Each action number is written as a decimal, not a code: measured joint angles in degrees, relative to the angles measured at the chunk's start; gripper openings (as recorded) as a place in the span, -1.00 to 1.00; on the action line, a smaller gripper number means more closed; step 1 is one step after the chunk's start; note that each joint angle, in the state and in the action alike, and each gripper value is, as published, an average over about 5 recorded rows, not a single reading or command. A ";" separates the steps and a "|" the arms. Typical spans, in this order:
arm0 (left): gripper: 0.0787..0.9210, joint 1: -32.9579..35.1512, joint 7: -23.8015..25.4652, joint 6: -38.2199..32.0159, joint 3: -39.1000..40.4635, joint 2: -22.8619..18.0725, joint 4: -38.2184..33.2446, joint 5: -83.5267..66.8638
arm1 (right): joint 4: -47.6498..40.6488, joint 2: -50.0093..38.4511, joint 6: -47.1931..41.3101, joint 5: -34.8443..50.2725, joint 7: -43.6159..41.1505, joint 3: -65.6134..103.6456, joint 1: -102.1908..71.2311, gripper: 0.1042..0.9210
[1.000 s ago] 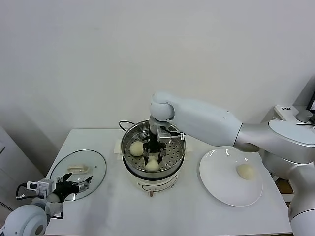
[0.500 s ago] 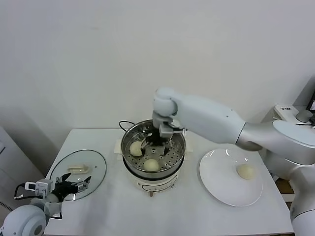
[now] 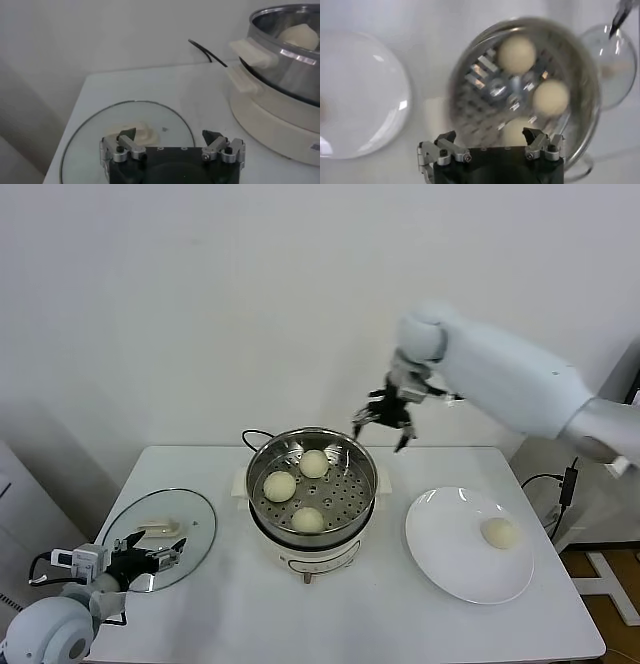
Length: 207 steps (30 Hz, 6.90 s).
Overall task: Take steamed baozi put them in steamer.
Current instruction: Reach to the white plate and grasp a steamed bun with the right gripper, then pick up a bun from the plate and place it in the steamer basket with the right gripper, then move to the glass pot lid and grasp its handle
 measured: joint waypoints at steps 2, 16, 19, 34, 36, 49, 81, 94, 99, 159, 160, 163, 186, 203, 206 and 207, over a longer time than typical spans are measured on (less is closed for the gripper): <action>0.77 0.09 -0.02 0.02 -0.10 0.01 -0.10 0.00 | -0.72 -2.23 -3.82 0.61 -0.28 -1.02 0.21 0.76; 0.77 0.10 -0.17 0.23 -0.26 0.00 -0.55 0.00 | -4.59 -15.11 -18.27 -1.48 0.84 0.49 -5.83 0.76; 0.77 0.04 -0.22 0.32 -0.19 -0.05 -0.58 0.01 | -5.45 -16.34 -19.40 -3.17 1.70 2.73 -8.91 0.76; 0.77 0.10 -0.32 0.44 -0.12 -0.15 -0.77 0.01 | -8.50 -18.22 -22.61 -10.58 6.90 13.83 -22.85 0.76; 0.77 0.09 -0.34 0.45 -0.08 -0.20 -0.76 0.01 | -8.79 -18.14 -22.78 -11.41 7.48 15.02 -24.29 0.76; 0.77 0.11 -0.41 0.51 0.26 -0.48 -0.86 0.07 | -10.66 -17.07 -23.43 -16.33 10.59 21.21 -31.82 0.76; 0.77 0.55 -0.93 0.87 -0.13 -0.84 -1.57 0.28 | -6.99 -18.98 -29.18 -11.21 9.99 17.56 -29.00 -0.20; 0.77 0.62 -1.51 1.26 -0.19 -1.50 -1.88 0.89 | 2.43 -19.01 -40.88 11.25 8.75 -8.18 -3.68 -0.20; 0.77 0.37 -1.64 1.39 -0.06 -1.54 -1.92 0.99 | 4.30 -15.18 -45.82 19.32 9.66 -16.47 5.11 -0.20; 0.77 2.06 -1.25 0.15 -1.49 -1.76 -1.28 0.97 | 11.51 8.13 -72.14 42.47 34.21 -29.57 6.35 0.19; 0.77 2.07 -1.26 0.15 -1.51 -1.80 -1.29 0.96 | 11.49 8.10 -72.13 42.45 34.16 -29.37 6.32 0.27; 0.77 2.19 -1.28 0.15 -1.62 -2.02 -1.42 0.95 | 11.61 7.81 -72.02 42.56 33.75 -28.65 6.37 0.48; 0.77 2.06 -1.75 1.00 -2.91 -3.16 -2.41 1.59 | 17.90 -13.47 -65.96 52.85 41.02 -4.71 -2.98 0.76; 0.77 1.98 -0.60 -0.48 -3.94 -3.50 -2.50 0.85 | 23.18 -19.27 -44.39 52.39 59.63 46.56 -50.51 0.76; 0.77 2.02 -0.16 -0.78 -4.05 -3.40 -2.50 1.01 | 24.30 -16.83 -41.34 50.26 62.38 54.44 -58.11 0.76; 0.77 2.04 0.01 -0.85 -4.14 -3.36 -2.48 1.13 | 24.66 -15.88 -40.46 49.43 63.23 57.02 -60.57 0.76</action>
